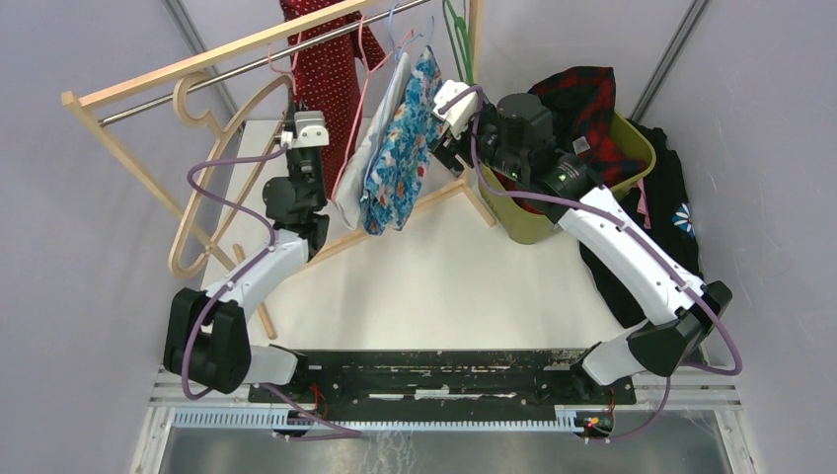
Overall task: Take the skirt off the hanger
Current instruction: Pick up the hanger from the clothesline.
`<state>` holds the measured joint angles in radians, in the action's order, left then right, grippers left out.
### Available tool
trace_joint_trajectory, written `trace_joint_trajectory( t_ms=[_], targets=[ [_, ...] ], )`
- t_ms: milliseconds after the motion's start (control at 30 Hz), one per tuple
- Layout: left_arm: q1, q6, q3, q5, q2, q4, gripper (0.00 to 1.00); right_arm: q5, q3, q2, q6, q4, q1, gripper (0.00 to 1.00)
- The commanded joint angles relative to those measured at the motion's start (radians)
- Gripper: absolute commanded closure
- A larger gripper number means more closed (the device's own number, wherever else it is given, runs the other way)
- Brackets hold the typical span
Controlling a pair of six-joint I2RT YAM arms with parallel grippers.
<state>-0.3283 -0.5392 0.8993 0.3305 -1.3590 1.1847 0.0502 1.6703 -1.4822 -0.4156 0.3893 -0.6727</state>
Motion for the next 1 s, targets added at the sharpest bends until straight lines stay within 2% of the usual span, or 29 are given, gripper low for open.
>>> trace_joint_trajectory(
  t_ms=[0, 233, 367, 567, 967],
  targets=[
    [0.005, -0.04, 0.012, 0.078, 0.104, 0.19, 0.97, -0.004, 0.0, -0.003, 0.0, -0.059, 0.003, 0.2],
    [0.0, -0.014, -0.12, 0.095, 0.238, 0.214, 0.97, 0.011, -0.007, -0.023, 0.006, -0.069, 0.003, 0.2],
    [0.0, 0.003, -0.175, 0.097, 0.261, 0.219, 0.97, 0.019, -0.001, -0.036, 0.015, -0.066, 0.003, 0.2],
    [-0.006, 0.038, -0.181, 0.062, 0.236, 0.229, 0.97, 0.018, 0.013, -0.051, 0.017, -0.062, 0.003, 0.2],
    [-0.035, 0.038, -0.27, 0.05, 0.349, 0.197, 0.97, 0.014, 0.004, -0.065, 0.009, -0.066, 0.004, 0.2]
  ],
)
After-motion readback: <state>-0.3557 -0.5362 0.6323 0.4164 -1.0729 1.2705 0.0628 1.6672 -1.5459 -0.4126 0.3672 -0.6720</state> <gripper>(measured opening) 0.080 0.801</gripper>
